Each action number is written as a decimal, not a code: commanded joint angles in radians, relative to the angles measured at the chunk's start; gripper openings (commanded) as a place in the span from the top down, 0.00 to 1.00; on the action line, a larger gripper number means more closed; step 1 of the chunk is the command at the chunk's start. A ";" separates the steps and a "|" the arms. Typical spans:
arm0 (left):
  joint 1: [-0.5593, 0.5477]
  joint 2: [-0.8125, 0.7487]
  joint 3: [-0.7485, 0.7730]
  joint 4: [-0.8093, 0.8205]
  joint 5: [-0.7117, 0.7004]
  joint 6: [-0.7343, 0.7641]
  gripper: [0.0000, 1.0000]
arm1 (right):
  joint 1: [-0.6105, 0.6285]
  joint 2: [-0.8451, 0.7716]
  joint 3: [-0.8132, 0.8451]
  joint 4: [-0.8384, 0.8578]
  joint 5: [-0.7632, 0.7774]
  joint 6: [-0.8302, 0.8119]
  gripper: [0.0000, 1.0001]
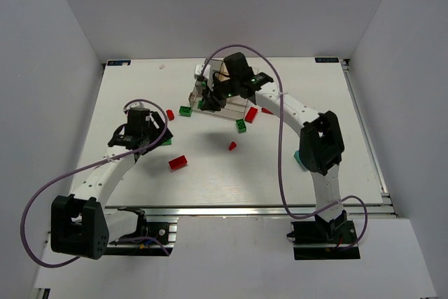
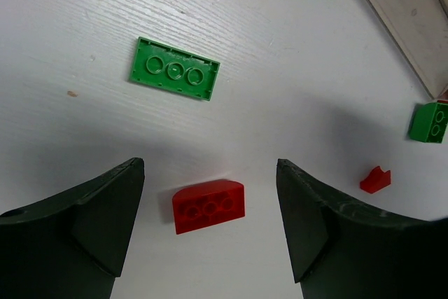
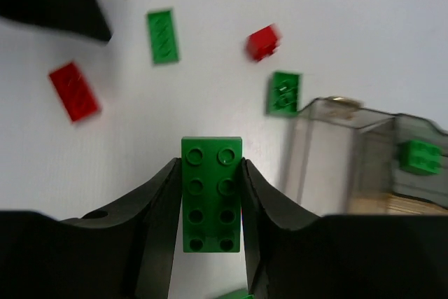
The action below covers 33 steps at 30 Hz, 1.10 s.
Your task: Sort the legos into containers by color
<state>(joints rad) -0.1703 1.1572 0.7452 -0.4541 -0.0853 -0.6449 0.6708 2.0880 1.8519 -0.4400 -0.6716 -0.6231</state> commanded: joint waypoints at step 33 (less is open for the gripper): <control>0.005 0.059 -0.006 -0.014 0.108 -0.217 0.13 | -0.088 0.492 0.299 1.015 0.474 0.395 0.62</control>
<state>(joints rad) -0.1699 1.2076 0.7429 -0.4484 0.0334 -0.8139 0.5846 2.5595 2.1254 0.4702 -0.2111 -0.2050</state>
